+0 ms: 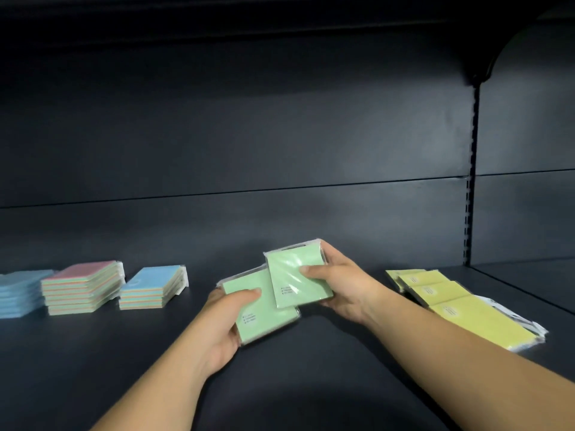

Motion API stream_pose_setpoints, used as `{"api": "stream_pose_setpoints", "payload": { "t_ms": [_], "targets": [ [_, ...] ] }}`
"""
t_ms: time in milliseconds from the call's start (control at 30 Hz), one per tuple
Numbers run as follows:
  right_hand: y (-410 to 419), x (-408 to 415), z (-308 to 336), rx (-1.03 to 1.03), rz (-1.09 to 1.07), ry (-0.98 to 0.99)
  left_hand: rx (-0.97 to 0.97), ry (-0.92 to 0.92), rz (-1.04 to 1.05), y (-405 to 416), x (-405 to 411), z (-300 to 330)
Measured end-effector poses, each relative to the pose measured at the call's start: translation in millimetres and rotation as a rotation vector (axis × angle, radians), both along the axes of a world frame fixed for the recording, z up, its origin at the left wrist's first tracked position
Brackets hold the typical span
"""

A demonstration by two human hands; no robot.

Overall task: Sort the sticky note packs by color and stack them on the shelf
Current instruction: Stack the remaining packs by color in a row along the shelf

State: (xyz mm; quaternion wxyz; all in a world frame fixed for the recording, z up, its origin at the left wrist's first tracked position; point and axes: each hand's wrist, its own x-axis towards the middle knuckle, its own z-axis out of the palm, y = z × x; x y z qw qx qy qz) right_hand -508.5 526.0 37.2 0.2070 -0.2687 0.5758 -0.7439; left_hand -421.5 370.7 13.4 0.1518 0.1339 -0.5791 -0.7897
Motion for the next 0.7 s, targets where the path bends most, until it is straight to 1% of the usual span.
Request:
{"api": "stream_pose_setpoints", "payload": {
  "t_ms": [67,133,200,267,333,400,433,500,567,667,700],
  "targets": [
    [-2.9,-0.3,-1.0,-0.018,0.001,0.039,-0.008,0.004,-0.027,0.6,-1.0,1.1],
    [-5.7,1.2,-2.4,0.011,-0.016,0.103,-0.064,0.002,-0.071,3.3,-0.7,3.0],
    [-11.7,3.9,-5.7,0.117,-0.050,0.168,-0.123,0.006,-0.064,7.0,0.5,3.4],
    [-19.0,4.3,-9.9,0.268,-0.079,0.195,-0.144,0.005,-0.030,6.6,0.9,1.3],
    [-19.6,5.1,-8.0,0.361,-0.119,0.129,-0.156,-0.005,0.003,6.2,1.8,0.1],
    [-12.7,5.8,-1.3,0.389,-0.143,0.051,-0.194,-0.002,0.020,7.8,3.6,1.3],
    [-8.1,5.8,0.5,0.389,-0.139,0.055,-0.222,0.003,0.021,9.3,4.8,1.8],
    [-1.6,4.3,2.6,0.336,-0.142,0.076,-0.294,0.021,0.001,12.3,6.7,2.7],
    [0.5,2.5,5.3,0.215,-0.169,0.064,-0.349,0.029,-0.049,13.7,7.8,2.9],
    [1.1,3.6,9.0,0.010,-0.134,0.012,-0.359,0.036,-0.098,16.4,7.4,1.5],
    [0.1,6.8,8.6,-0.027,-0.121,-0.004,-0.367,0.037,-0.101,17.5,8.0,1.2]
  ]
}}
